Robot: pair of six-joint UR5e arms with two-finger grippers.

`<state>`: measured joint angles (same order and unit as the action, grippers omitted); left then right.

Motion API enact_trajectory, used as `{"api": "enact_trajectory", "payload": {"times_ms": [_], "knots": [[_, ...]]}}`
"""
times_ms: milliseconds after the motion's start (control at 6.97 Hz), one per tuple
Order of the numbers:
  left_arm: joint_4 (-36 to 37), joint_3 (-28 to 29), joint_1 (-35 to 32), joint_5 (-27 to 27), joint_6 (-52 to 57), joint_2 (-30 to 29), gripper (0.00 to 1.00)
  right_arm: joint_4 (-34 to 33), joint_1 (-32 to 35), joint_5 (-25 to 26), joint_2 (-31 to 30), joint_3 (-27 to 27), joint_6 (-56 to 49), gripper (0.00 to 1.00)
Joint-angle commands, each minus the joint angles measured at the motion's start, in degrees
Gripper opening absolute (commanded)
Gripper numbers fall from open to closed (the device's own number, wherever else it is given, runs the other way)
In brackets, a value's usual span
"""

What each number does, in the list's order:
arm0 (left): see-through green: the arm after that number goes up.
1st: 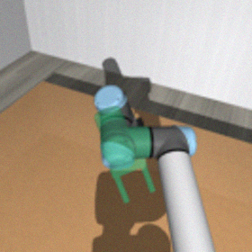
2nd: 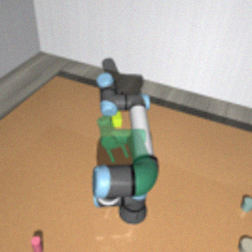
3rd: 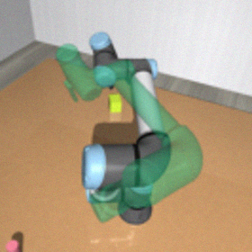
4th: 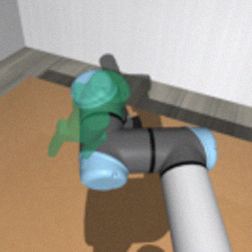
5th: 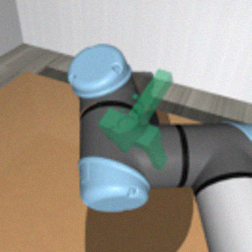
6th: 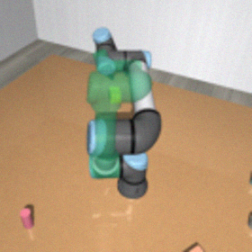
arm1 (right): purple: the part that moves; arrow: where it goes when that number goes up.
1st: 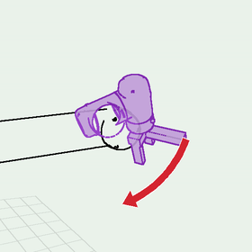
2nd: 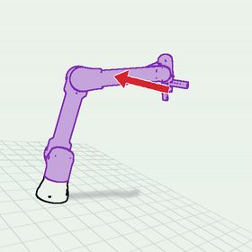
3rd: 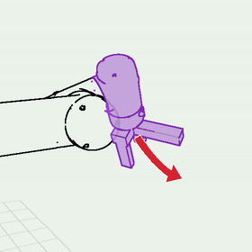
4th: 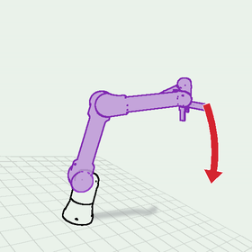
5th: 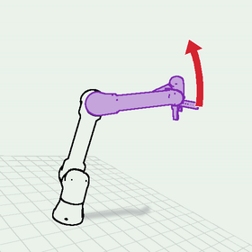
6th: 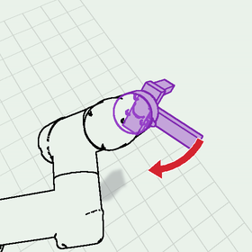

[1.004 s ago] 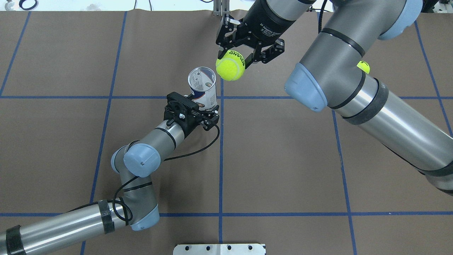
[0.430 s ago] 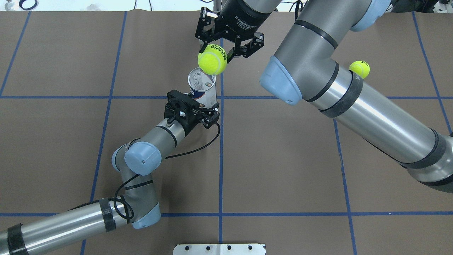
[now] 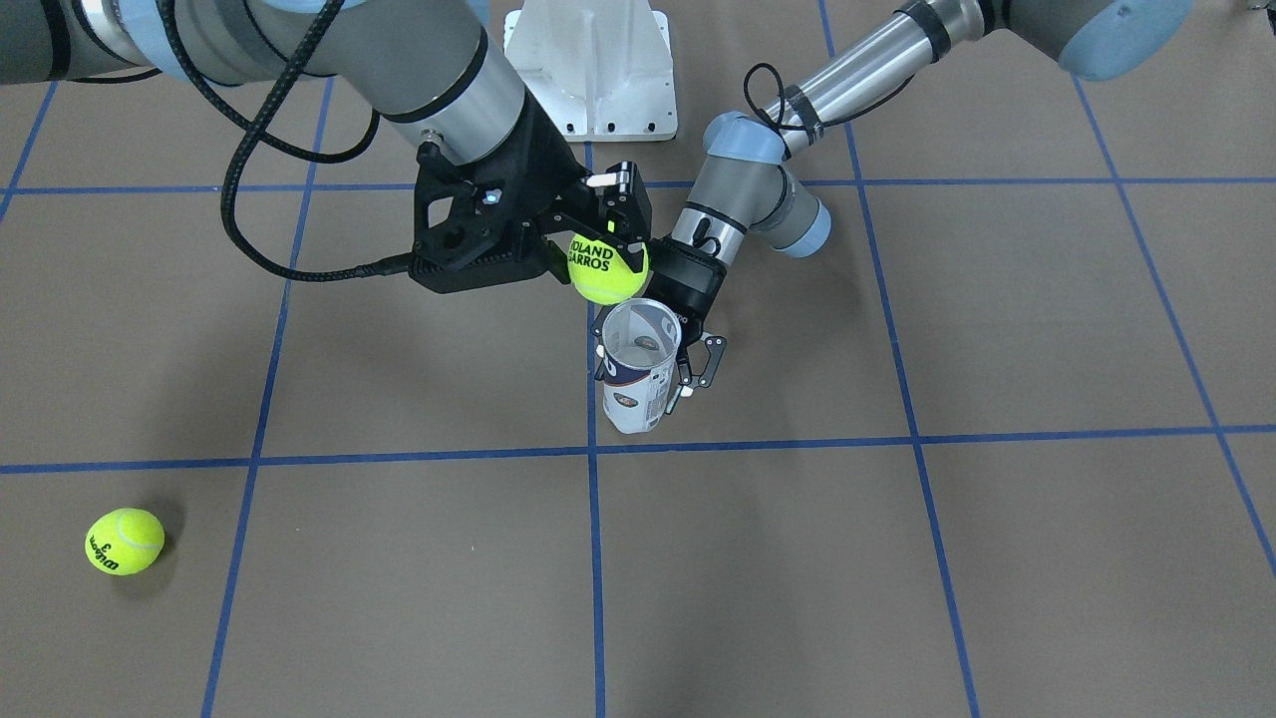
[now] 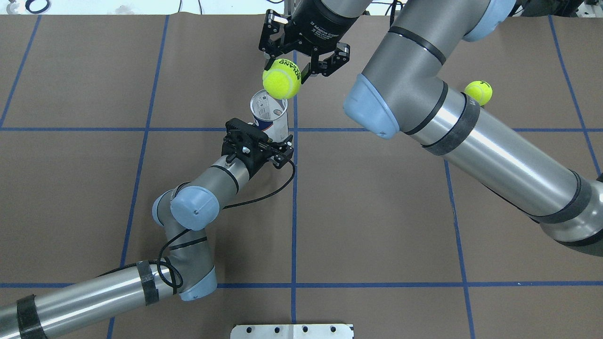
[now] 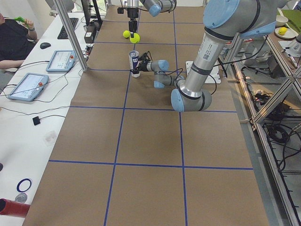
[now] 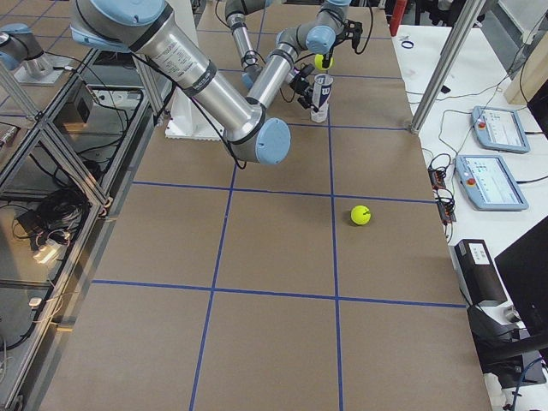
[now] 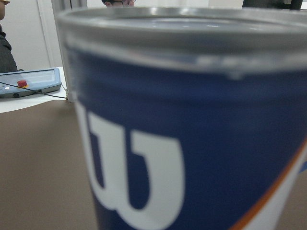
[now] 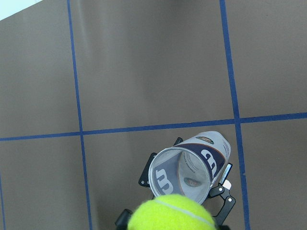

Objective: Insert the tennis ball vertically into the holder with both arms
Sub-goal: 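Lower the ball into the can and open the right gripper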

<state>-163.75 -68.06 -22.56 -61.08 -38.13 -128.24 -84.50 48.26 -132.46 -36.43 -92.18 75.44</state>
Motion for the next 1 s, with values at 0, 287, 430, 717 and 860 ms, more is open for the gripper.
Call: {"api": "enact_trajectory", "payload": {"times_ms": [0,287,430,717,860], "knots": [[-0.2,0.1,0.0,-0.1,0.0,-0.3,0.76,0.0,0.0,0.0,0.1,0.7,-0.2,0.0],[-0.3,0.1,0.0,-0.1,0.2,-0.6,0.74,0.2,-0.4,0.2,3.0,4.9,-0.5,0.0],[-0.3,0.0,0.0,-0.1,0.2,-0.6,0.74,0.2,-1.1,1.7,3.5,5.8,-0.5,0.0],[-0.3,0.0,-0.1,-0.1,0.2,-0.9,0.75,0.3,-1.9,3.7,3.7,7.3,-0.5,0.0],[-0.3,0.0,-0.2,-0.2,0.2,-1.0,0.75,0.4,-2.7,4.9,4.9,9.6,-0.7,0.0]]}}
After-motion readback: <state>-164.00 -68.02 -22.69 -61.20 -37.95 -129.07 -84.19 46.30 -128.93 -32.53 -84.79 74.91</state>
